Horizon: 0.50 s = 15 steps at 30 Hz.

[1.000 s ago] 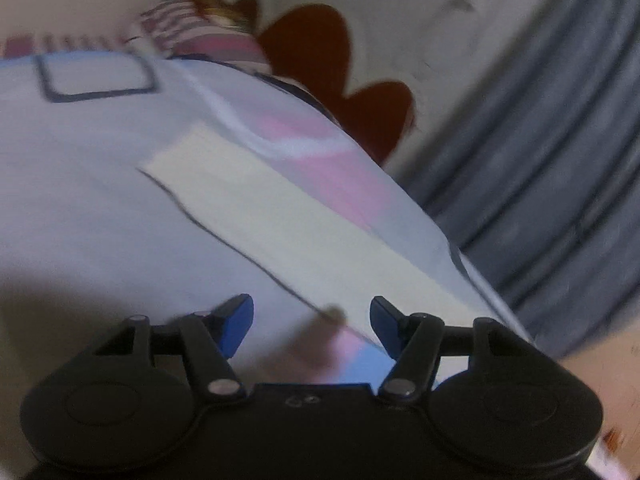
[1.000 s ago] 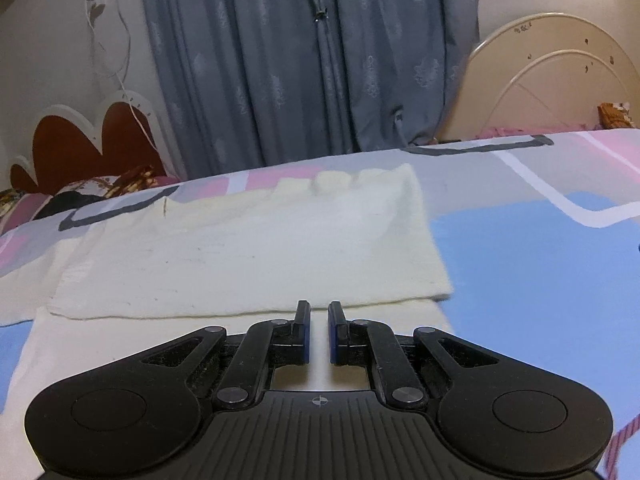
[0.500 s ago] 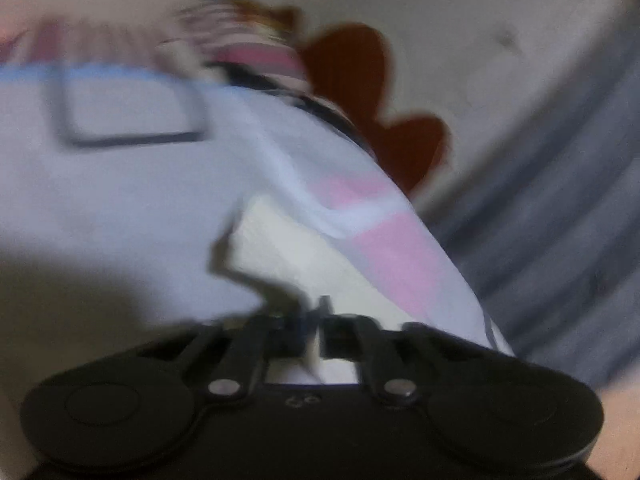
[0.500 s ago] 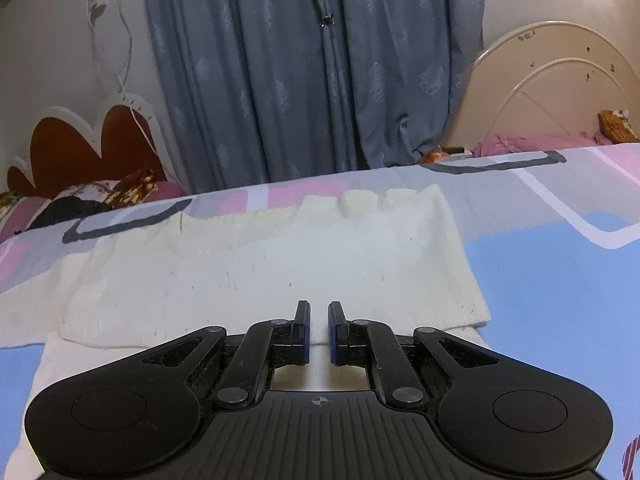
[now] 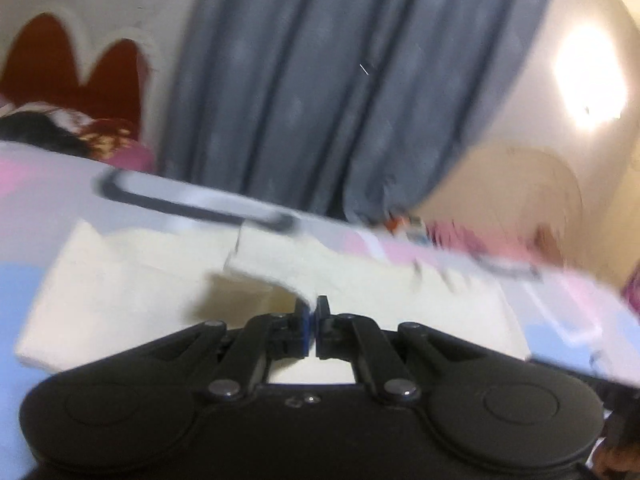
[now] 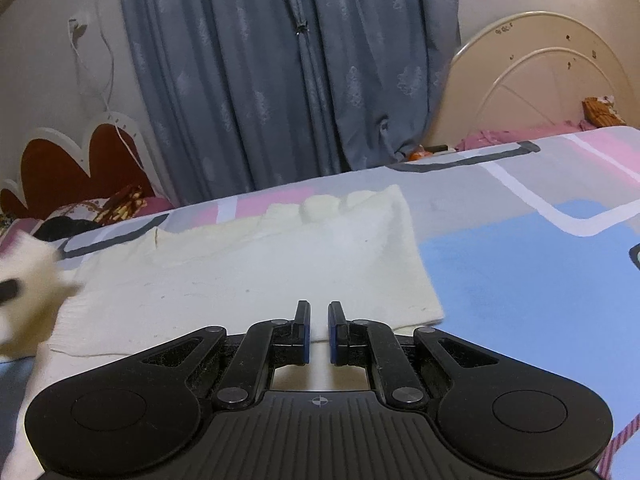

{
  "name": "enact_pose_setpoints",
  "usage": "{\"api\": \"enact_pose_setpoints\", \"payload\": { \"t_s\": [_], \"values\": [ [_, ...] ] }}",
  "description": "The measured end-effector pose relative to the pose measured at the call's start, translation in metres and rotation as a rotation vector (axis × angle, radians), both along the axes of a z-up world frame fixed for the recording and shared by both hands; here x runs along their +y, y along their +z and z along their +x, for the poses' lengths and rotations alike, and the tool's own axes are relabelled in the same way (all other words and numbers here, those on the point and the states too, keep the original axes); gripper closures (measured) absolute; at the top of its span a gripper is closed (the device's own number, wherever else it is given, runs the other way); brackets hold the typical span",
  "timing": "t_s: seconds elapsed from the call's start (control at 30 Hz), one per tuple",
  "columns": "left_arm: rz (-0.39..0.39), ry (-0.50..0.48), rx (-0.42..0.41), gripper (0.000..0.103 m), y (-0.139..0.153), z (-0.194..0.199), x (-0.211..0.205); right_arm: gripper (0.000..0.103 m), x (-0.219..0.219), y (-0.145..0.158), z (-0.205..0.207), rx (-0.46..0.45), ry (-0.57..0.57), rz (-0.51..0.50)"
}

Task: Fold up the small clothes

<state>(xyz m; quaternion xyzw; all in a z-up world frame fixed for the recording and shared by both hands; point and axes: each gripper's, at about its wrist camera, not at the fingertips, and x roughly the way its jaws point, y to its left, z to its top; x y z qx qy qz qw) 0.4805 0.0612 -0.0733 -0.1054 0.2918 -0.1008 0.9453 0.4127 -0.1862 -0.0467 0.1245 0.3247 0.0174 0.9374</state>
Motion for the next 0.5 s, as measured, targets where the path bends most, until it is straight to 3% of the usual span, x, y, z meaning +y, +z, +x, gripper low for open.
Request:
{"api": "enact_pose_setpoints", "payload": {
  "t_s": [0.13,0.2,0.23,0.27,0.33,0.37,0.4,0.47,0.5],
  "values": [
    [0.061,-0.07,0.07,0.1,-0.027,0.011,-0.047,0.096,-0.012,0.003,-0.003,-0.002,-0.002,0.024],
    [0.067,-0.114,0.11,0.082,-0.044,0.015,-0.06,0.096,-0.018,0.003,-0.004,0.0,-0.002,0.063],
    [0.064,-0.121,0.1,0.066,-0.048,0.01,-0.06,0.096,-0.021,0.003,-0.003,0.004,0.006,0.088],
    [0.068,-0.124,0.078,0.04,-0.046,0.002,-0.063,0.096,-0.022,0.004,-0.003,0.007,0.016,0.106],
    [0.099,-0.085,-0.001,0.017,-0.035,-0.019,-0.058,0.065,-0.02,0.005,-0.001,0.006,0.023,0.107],
    [0.108,-0.065,-0.025,0.021,-0.03,-0.026,-0.051,0.027,-0.018,0.007,-0.003,-0.013,0.029,0.103],
    [0.111,-0.046,-0.029,0.024,-0.027,-0.035,-0.041,0.022,-0.015,0.009,-0.005,-0.047,0.05,0.108],
    [0.105,0.016,-0.024,0.03,-0.023,-0.053,-0.022,0.024,-0.006,0.011,-0.004,-0.057,0.108,0.124],
    [0.108,0.05,-0.019,0.031,-0.023,-0.06,-0.012,0.032,-0.002,0.01,-0.002,-0.055,0.129,0.136]
  ]
}}
